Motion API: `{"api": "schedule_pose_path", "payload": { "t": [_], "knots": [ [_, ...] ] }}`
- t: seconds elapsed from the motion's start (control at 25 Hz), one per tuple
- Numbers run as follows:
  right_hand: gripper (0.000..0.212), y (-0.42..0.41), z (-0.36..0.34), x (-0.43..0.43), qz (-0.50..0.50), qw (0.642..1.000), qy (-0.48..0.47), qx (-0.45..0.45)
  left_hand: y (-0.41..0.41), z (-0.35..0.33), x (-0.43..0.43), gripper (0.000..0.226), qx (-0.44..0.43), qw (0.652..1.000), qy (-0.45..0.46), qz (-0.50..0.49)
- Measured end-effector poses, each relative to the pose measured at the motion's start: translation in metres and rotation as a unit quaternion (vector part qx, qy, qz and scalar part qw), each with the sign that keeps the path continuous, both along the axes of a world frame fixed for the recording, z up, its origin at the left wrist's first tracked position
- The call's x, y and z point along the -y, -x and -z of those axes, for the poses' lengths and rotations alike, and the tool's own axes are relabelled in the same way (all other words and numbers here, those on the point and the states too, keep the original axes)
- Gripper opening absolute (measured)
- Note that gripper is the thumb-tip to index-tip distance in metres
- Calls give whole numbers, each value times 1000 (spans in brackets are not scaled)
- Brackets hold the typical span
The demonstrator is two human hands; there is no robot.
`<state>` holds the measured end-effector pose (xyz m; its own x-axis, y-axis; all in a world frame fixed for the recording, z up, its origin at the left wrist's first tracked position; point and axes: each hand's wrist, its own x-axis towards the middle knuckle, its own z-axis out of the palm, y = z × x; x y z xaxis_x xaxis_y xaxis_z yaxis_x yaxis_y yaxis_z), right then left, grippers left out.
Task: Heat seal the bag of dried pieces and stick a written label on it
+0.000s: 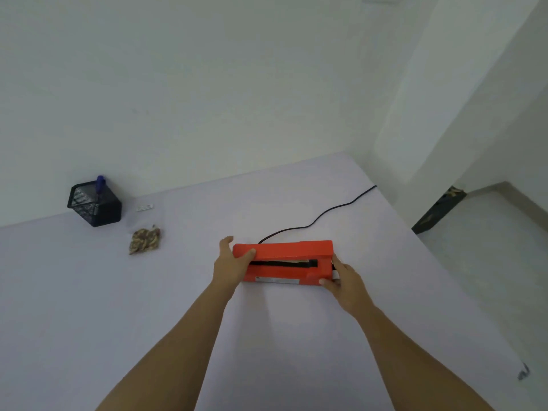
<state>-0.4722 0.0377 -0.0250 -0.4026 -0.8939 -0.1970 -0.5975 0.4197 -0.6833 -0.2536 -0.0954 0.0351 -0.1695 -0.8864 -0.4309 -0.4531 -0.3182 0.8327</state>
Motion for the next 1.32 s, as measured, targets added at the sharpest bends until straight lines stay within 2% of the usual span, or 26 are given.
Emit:
{"api": "schedule_pose_path", "payload": {
  "t": [0.08,0.16,0.32,0.44,0.56,0.76,0.92,1.04,1.2,1.32],
  "knots": [
    [69,6,1,18,-2,1000,5,7,2,4,16,75,6,995,-77,-56],
    [66,10,0,46,-5,1000,11,7,1,12,36,73,2,992,-96,-78],
    [65,17,2,110,-1,1000,22,7,4,16,80,56,-42,989,-94,-108],
    [65,28,4,158,1,1000,27,11,13,18,127,61,-73,986,-88,-120],
    [64,42,7,199,-14,999,41,-8,24,19,168,64,-66,986,-83,-129],
    [62,60,14,264,-33,998,43,-29,37,32,225,55,-71,984,-80,-145],
    [63,68,17,292,-36,998,39,-36,44,37,250,61,-77,983,-75,-147],
    [64,75,17,305,-44,998,30,-38,49,42,262,57,-72,984,-71,-150],
    [65,78,13,311,-59,997,15,-38,53,45,271,92,-80,979,-78,-169],
    [70,72,11,313,-35,999,-7,-41,54,41,269,88,-85,980,-67,-166]
  ]
}}
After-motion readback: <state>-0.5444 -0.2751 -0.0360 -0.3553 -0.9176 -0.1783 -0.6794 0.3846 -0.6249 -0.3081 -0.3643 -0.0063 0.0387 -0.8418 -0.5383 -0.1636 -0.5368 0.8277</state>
